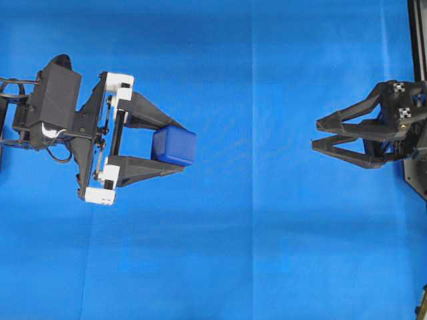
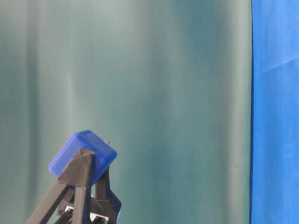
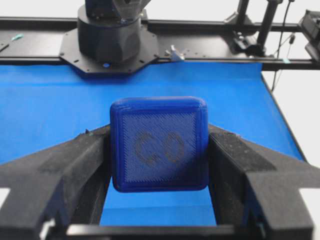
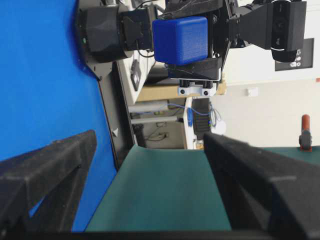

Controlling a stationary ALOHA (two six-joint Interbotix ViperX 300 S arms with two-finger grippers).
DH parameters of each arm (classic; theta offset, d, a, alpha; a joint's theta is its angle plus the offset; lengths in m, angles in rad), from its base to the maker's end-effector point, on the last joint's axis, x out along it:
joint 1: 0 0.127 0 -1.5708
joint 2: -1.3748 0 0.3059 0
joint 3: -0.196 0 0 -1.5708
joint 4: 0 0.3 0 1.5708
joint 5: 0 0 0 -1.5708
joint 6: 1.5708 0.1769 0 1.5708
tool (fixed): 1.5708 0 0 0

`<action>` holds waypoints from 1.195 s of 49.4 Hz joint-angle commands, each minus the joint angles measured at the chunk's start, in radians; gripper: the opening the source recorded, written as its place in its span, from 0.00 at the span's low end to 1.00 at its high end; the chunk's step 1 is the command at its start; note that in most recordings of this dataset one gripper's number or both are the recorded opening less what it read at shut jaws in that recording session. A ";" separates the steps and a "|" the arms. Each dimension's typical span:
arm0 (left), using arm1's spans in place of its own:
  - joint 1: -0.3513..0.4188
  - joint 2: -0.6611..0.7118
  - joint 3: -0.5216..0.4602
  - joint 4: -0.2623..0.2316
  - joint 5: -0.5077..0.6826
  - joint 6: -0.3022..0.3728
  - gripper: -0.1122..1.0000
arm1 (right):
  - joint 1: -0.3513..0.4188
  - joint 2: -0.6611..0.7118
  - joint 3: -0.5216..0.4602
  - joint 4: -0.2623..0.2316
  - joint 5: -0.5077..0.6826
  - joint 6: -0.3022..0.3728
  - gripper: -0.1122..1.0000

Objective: Handover the blue block to the right arm after grasping it with the left arm, then place it in the designated position.
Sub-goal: 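Rotate the open right gripper to face the held cube, then move the right gripper left and close it on the cube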

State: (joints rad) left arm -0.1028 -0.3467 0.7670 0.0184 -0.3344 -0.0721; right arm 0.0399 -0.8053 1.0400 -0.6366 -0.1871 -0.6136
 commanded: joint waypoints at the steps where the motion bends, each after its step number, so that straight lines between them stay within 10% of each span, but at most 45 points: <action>1: 0.003 -0.020 -0.012 -0.002 -0.011 0.000 0.54 | 0.002 0.003 -0.029 -0.002 -0.006 0.003 0.95; 22: 0.002 -0.020 -0.012 -0.002 -0.011 0.000 0.54 | 0.002 0.060 -0.064 -0.002 -0.009 0.003 0.95; 59: 0.003 -0.020 -0.014 -0.002 -0.011 -0.008 0.54 | 0.002 0.528 -0.474 -0.005 -0.009 0.002 0.95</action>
State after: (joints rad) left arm -0.1012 -0.3467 0.7670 0.0184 -0.3359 -0.0782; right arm 0.0399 -0.2991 0.6213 -0.6397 -0.1887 -0.6151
